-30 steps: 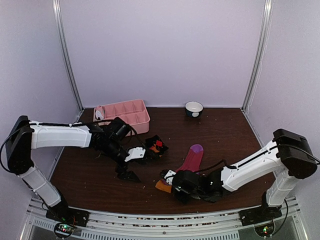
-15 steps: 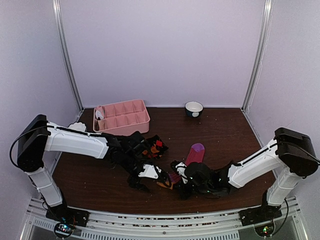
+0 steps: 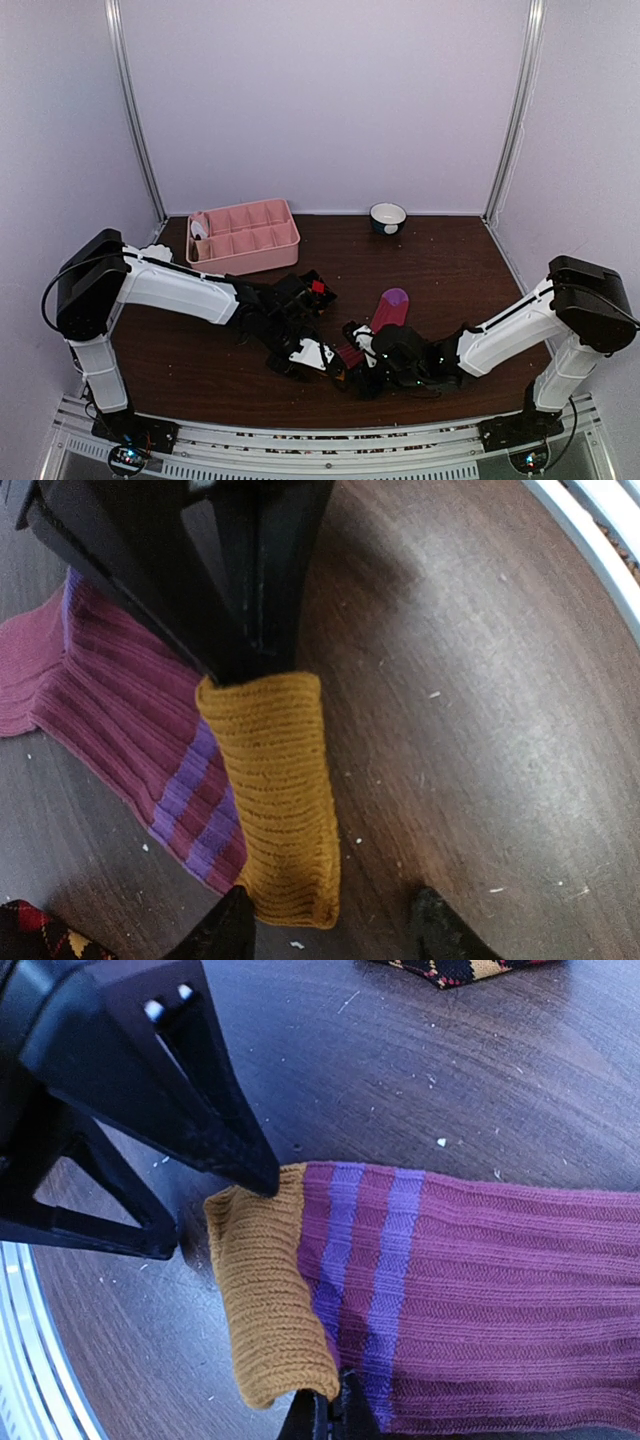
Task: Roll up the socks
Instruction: Pass from the right arm to the left, then move the sock to the center of the board.
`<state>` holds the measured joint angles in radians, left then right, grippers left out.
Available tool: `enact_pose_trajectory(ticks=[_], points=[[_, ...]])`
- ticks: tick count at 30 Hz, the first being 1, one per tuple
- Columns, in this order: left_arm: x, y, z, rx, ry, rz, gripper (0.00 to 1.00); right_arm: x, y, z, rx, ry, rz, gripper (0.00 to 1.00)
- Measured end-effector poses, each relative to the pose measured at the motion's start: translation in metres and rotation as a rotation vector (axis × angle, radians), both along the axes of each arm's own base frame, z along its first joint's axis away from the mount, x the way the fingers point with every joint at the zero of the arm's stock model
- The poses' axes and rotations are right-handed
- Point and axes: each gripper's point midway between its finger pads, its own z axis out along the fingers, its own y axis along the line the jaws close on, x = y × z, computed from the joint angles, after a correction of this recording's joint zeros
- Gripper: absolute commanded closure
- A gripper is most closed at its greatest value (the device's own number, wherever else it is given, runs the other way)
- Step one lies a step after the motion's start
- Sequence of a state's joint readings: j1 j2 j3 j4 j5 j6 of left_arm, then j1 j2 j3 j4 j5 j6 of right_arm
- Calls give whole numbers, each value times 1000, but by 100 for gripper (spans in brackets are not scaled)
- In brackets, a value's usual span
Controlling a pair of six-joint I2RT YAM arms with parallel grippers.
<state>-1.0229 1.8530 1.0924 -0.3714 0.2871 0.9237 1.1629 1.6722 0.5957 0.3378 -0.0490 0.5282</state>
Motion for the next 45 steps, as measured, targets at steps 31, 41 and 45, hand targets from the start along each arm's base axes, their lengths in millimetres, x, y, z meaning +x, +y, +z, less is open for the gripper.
enact_pose_trajectory(ticks=[31,41,45], points=[[6,-5,-7,36,-26,3,100,4,-9,15,13,33,-5,44],[7,17,-6,79,10,54,100,44,-66,66,98,-31,-175,54],[3,24,-5,98,28,69,100,77,-91,48,-5,3,-285,65]])
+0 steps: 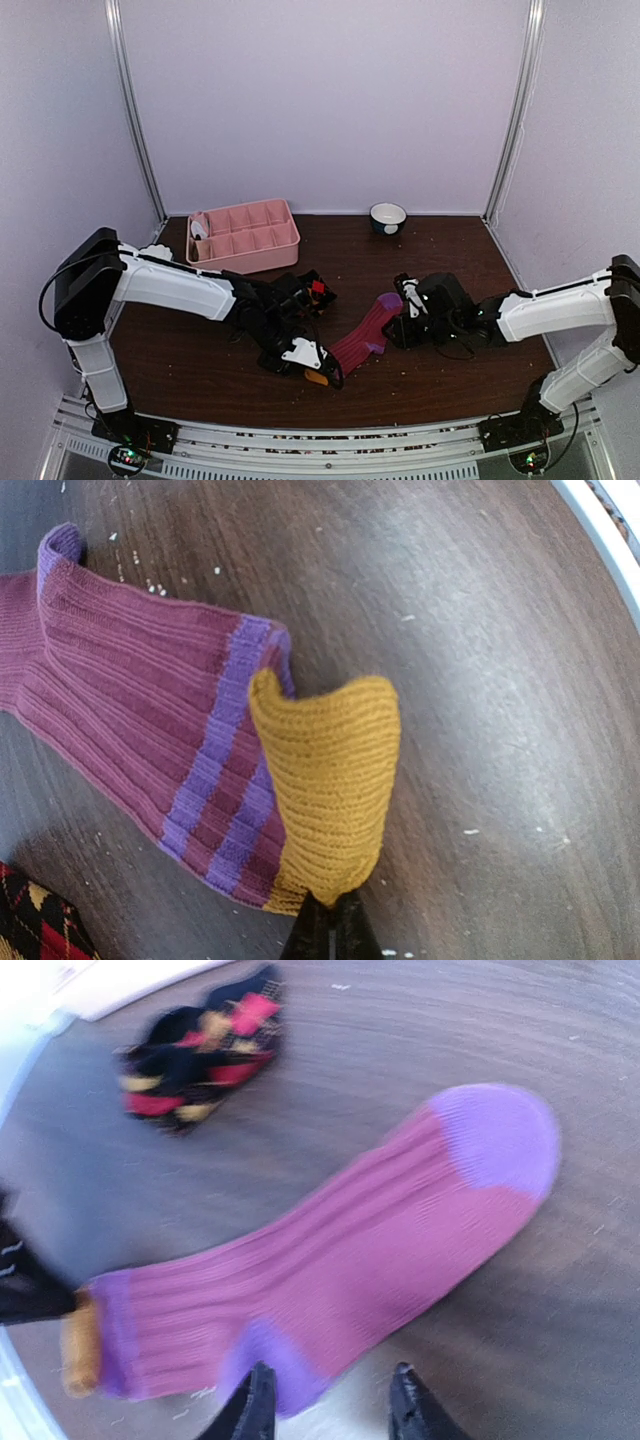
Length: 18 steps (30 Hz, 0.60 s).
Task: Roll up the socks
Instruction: Move the sock to the center of the board.
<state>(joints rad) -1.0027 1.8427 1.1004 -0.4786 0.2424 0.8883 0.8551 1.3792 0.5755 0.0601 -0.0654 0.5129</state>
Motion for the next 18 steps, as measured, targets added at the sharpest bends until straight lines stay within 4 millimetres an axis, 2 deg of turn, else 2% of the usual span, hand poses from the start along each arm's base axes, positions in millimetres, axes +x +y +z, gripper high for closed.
enact_pose_trajectory(ticks=[2,6,12,18], points=[[-2,3,1,6,7,6,100,14,-2,-8,-49,21,-23,71],[-7,11,2,20,22,20,100,39,12,-19,-132,56,-17,82],[-16,24,3,39,42,41,100,51,26,-49,-222,121,20,85],[-20,34,7,38,48,72,100,82,67,-46,-200,121,71,87]])
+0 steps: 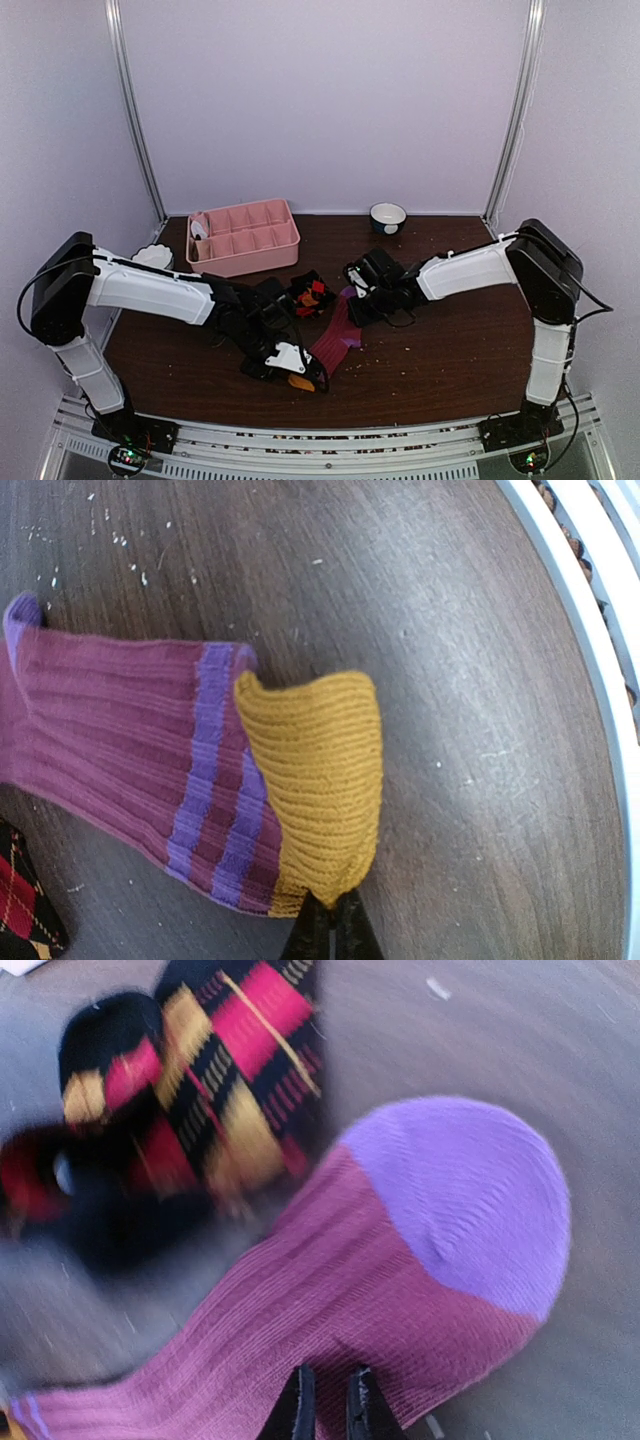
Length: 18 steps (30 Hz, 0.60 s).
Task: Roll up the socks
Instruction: Move the sock to the center of the board, then roll the sock at the center of the board.
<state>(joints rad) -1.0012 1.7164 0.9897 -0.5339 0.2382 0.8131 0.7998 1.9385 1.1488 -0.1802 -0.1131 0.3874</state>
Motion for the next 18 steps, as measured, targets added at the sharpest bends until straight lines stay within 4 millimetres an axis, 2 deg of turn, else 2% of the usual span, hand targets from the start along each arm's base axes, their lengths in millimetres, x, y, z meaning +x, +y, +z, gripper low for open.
enact_pose_trajectory(ticks=[7,11,14,15,16,17,18], points=[[8,8,2,8,6,71,100,38,59,8,57,11,89,86],[16,6,-1,7,11,112,100,43,72,21,89,15,112,77],[24,-5,-2,1,26,138,100,41,71,26,104,9,109,57],[27,-10,-1,-7,34,145,100,37,66,27,103,4,109,43],[29,-15,2,-19,41,148,100,29,55,28,90,-7,110,9],[31,-21,5,-34,47,151,100,21,43,31,80,-16,104,1],[32,-25,9,-48,54,152,100,13,31,36,75,-37,98,0]])
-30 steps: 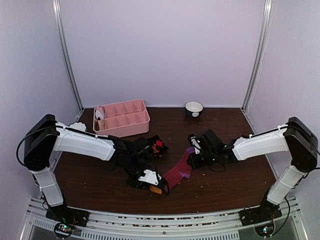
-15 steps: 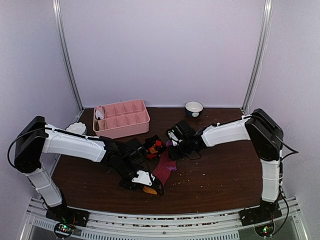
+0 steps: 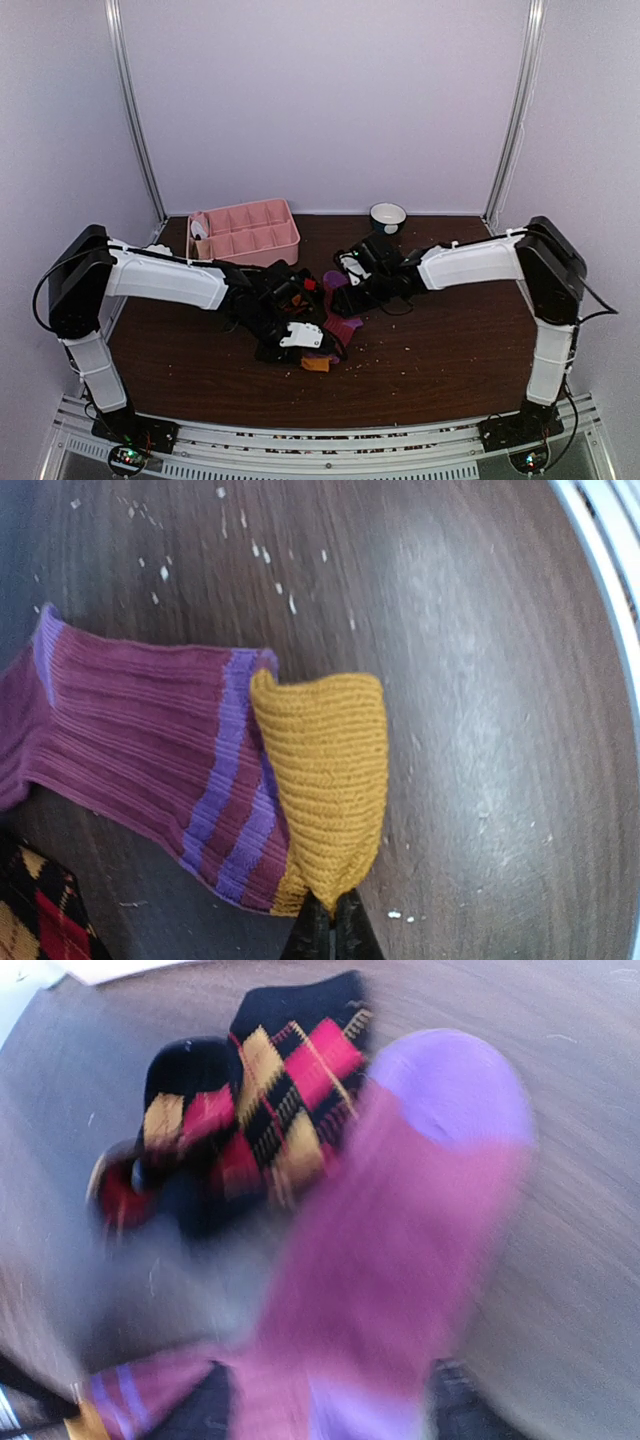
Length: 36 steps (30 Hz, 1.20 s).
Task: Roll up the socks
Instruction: Roll the sock at the center of the board.
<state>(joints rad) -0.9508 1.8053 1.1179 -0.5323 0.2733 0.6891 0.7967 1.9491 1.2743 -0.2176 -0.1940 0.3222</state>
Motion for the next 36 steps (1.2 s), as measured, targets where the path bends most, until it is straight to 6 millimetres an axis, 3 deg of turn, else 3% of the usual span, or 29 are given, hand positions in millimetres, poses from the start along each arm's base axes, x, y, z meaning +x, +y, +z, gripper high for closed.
enact_pose_trajectory(ticks=[4,6,8,10,13,15,18,21,27,30,33,36], points=[[-3,-8,10,-35,32,-9,100,-34,-58,49,34,-187,-63,0],[-6,-9,11,-40,50,-16,100,-49,-86,85,110,-321,-114,0],[-11,-8,11,-38,74,-22,100,-59,-106,105,209,-402,-188,0],[-14,-7,11,-35,92,-26,100,-68,-121,105,302,-426,-237,0],[-17,-6,9,-21,127,-30,100,-86,-128,75,273,-434,-189,0],[-16,-9,9,-21,153,-29,100,-114,-112,59,176,-478,-50,0],[-12,-11,13,-27,183,-20,100,-157,-81,59,74,-618,187,0],[-9,-11,17,-30,204,-16,100,-176,-69,52,-63,-733,328,0],[-10,-14,20,-18,260,-29,100,-190,-47,23,-444,-1004,563,5],[-13,-14,14,-1,289,-33,100,-191,-40,10,-604,-1120,667,13],[-16,-10,11,19,307,-36,100,-187,-26,9,-685,-1193,721,25],[-17,-9,11,25,313,-40,100,-182,-3,21,-693,-1242,734,36]])
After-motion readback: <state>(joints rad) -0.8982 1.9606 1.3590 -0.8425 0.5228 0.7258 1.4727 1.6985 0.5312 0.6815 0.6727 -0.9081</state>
